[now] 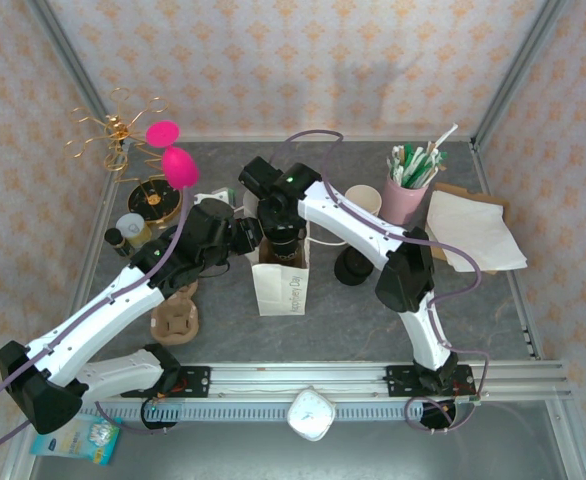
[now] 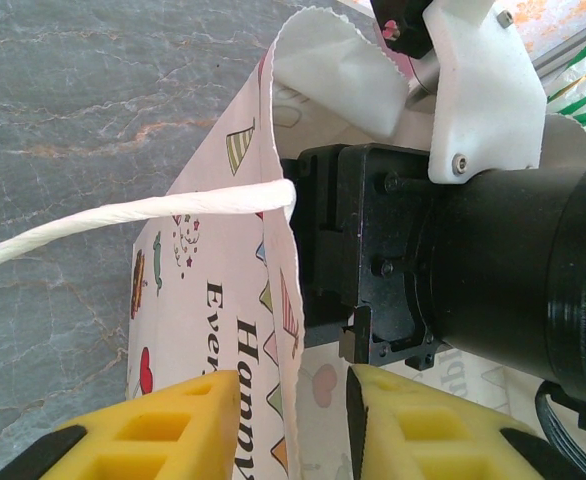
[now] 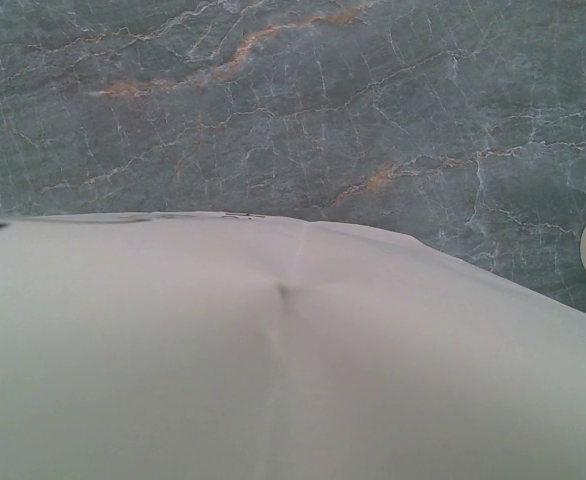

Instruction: Pack the takeout coffee

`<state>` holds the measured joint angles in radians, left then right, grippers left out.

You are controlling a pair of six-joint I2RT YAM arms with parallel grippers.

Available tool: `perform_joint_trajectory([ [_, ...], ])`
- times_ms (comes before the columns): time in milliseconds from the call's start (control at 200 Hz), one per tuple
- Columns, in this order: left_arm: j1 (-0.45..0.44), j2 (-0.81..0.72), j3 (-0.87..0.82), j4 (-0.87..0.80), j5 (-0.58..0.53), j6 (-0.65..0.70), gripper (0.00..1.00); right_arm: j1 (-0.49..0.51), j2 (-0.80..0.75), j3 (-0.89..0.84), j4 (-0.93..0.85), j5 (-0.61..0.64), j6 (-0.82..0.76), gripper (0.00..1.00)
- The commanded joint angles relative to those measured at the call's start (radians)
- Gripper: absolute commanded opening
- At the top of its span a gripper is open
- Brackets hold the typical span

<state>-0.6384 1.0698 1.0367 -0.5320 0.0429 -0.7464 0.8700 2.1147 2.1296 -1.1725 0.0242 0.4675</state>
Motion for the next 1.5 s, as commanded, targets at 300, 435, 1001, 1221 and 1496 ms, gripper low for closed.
perform_joint_trajectory([
  [300,0.011,-0.014,0.013,-0.029,-0.024,0.007,0.39,0.014,0.011,-0.039,-0.006,-0.018,0.021,0.57],
  [435,0.011,-0.011,0.011,-0.027,-0.022,0.007,0.39,0.013,0.007,-0.020,-0.018,-0.017,0.022,0.59],
  [1001,0.011,-0.022,0.097,-0.131,-0.043,0.050,0.54,0.017,-0.006,0.039,-0.064,-0.019,0.022,0.68],
  [1221,0.011,-0.036,0.143,-0.164,-0.032,0.077,0.59,0.032,0.001,0.092,-0.098,-0.016,0.024,0.70],
  [1496,0.011,-0.021,0.129,-0.185,-0.055,0.082,0.51,0.034,-0.011,0.098,-0.108,-0.010,0.024,0.75],
])
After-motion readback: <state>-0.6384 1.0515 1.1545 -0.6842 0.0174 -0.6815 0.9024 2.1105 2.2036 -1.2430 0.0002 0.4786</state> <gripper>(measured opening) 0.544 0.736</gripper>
